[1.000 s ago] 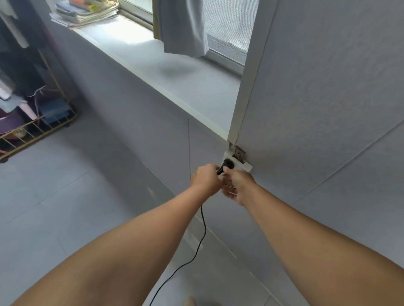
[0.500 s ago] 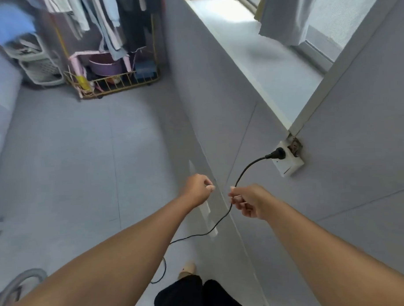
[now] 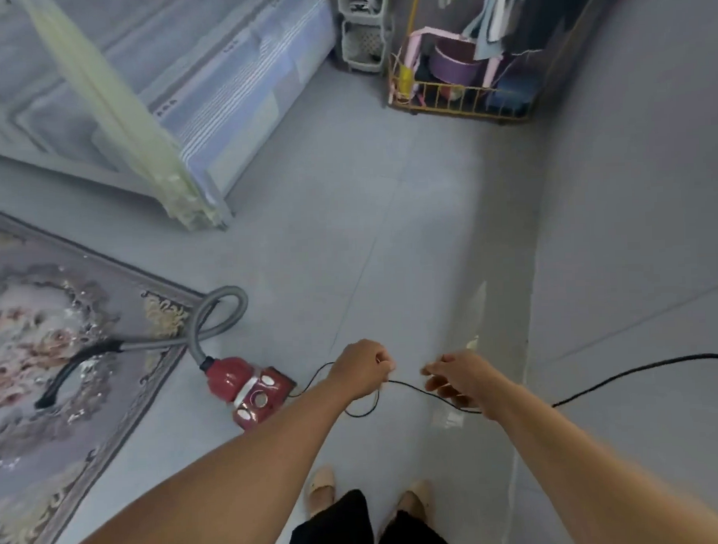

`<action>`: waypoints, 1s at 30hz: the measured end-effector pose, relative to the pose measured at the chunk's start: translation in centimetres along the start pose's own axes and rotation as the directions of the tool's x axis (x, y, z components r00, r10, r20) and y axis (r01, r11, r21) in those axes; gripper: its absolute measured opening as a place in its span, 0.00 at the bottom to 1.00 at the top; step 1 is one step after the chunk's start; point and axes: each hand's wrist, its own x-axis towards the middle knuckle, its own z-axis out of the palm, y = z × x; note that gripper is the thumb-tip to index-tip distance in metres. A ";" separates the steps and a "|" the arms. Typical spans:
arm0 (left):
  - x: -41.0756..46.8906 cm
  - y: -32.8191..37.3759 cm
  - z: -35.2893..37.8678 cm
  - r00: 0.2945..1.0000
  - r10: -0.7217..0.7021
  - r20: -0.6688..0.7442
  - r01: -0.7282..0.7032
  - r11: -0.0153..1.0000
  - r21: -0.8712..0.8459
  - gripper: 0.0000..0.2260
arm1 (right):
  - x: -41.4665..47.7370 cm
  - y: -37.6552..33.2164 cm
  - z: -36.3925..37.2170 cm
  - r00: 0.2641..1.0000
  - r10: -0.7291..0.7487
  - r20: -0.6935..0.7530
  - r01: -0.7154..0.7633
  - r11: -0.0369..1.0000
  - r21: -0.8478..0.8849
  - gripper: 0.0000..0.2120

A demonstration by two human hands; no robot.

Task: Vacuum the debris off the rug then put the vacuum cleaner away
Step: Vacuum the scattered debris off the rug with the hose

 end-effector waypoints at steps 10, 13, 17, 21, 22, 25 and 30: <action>-9.7 -21.0 -7.0 0.953 -0.269 -0.136 0.221 0.930 -0.294 0.04 | -0.8 -6.4 19.5 0.981 -0.075 0.180 0.126 0.946 -0.297 0.09; -12.8 -26.3 -10.0 0.932 -0.323 -0.167 0.249 0.902 -0.354 0.07 | -1.7 -8.1 26.2 0.972 -0.080 0.219 0.155 0.924 -0.351 0.08; -17.1 -33.6 -15.0 0.870 -0.434 -0.236 0.284 0.830 -0.481 0.08 | -2.7 -10.8 36.0 0.951 -0.134 0.280 0.242 0.885 -0.399 0.08; -19.9 -39.7 -19.3 0.820 -0.521 -0.237 0.288 0.734 -0.614 0.06 | -3.1 -13.6 44.0 0.928 -0.208 0.309 0.331 0.841 -0.428 0.08; -20.1 -40.7 -20.0 0.809 -0.540 -0.232 0.292 0.712 -0.639 0.06 | -3.1 -14.2 45.1 0.922 -0.228 0.312 0.350 0.834 -0.426 0.07; -20.5 -43.8 -22.3 0.787 -0.579 -0.215 0.293 0.657 -0.695 0.07 | -2.7 -16.2 48.8 0.906 -0.260 0.333 0.390 0.820 -0.419 0.06; -19.5 -49.0 -27.5 0.764 -0.610 -0.210 0.239 0.570 -0.786 0.08 | -0.3 -21.1 54.7 0.894 -0.255 0.368 0.418 0.770 -0.482 0.06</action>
